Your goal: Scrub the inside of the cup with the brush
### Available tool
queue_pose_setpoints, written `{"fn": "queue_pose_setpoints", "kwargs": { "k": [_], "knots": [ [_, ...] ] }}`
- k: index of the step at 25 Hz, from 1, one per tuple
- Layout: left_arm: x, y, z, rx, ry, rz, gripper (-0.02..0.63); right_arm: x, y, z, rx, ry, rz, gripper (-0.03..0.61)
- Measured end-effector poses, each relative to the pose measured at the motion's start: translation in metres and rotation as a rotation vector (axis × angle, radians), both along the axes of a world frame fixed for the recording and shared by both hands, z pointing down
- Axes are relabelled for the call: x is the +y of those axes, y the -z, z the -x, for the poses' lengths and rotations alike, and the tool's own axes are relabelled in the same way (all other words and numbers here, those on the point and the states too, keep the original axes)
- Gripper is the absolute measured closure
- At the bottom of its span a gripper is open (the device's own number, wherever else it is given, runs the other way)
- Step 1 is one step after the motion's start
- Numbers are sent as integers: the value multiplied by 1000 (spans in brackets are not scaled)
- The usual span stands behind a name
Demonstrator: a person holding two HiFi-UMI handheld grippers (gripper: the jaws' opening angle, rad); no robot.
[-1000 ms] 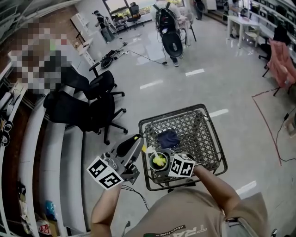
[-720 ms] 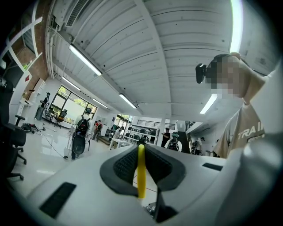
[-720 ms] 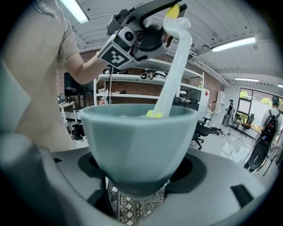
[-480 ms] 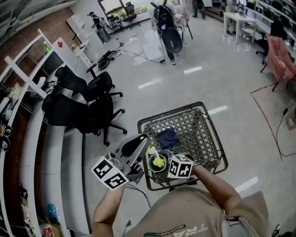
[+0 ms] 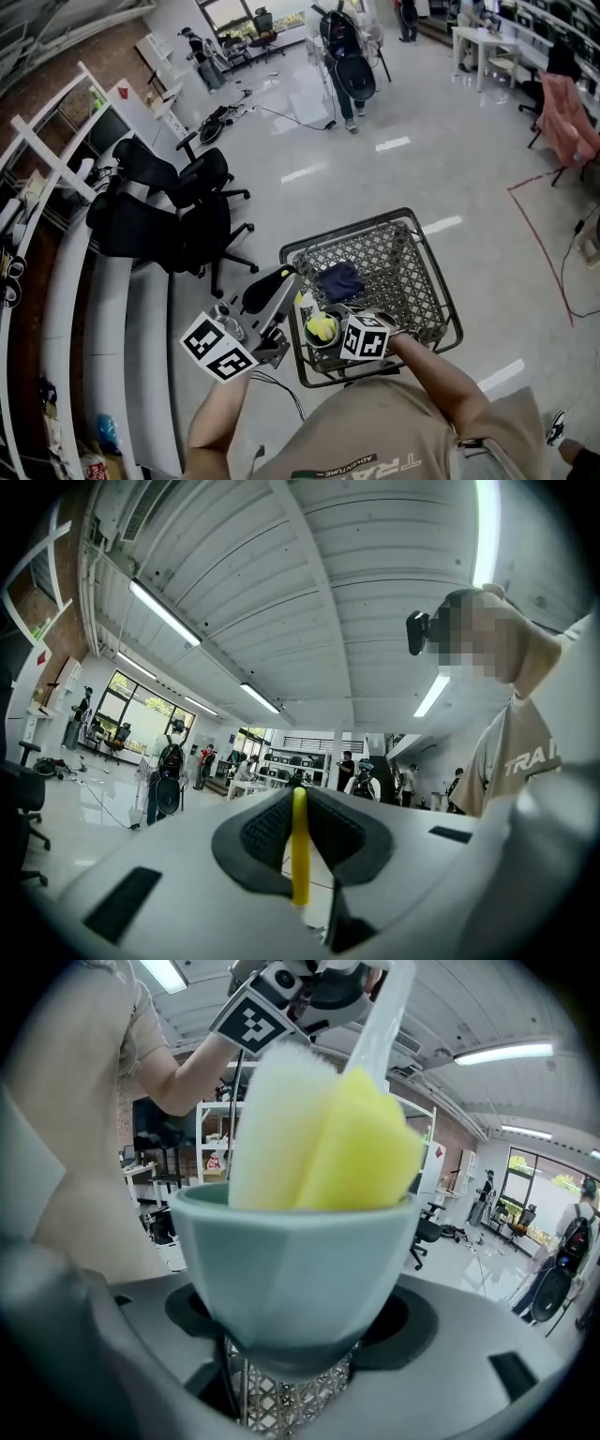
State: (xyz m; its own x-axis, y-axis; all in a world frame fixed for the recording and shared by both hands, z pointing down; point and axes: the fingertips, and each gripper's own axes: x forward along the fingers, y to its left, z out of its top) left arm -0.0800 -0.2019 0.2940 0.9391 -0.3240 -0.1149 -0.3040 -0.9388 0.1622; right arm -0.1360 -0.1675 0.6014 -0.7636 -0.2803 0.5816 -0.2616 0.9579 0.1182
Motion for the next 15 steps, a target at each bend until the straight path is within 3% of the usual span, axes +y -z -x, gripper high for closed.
{"fn": "queue_pose_setpoints", "kwargs": {
  "k": [15],
  "knots": [
    [8,33,11,51,-22,-54,561,-10,-25,-18,17,-53,58,195]
  ]
}}
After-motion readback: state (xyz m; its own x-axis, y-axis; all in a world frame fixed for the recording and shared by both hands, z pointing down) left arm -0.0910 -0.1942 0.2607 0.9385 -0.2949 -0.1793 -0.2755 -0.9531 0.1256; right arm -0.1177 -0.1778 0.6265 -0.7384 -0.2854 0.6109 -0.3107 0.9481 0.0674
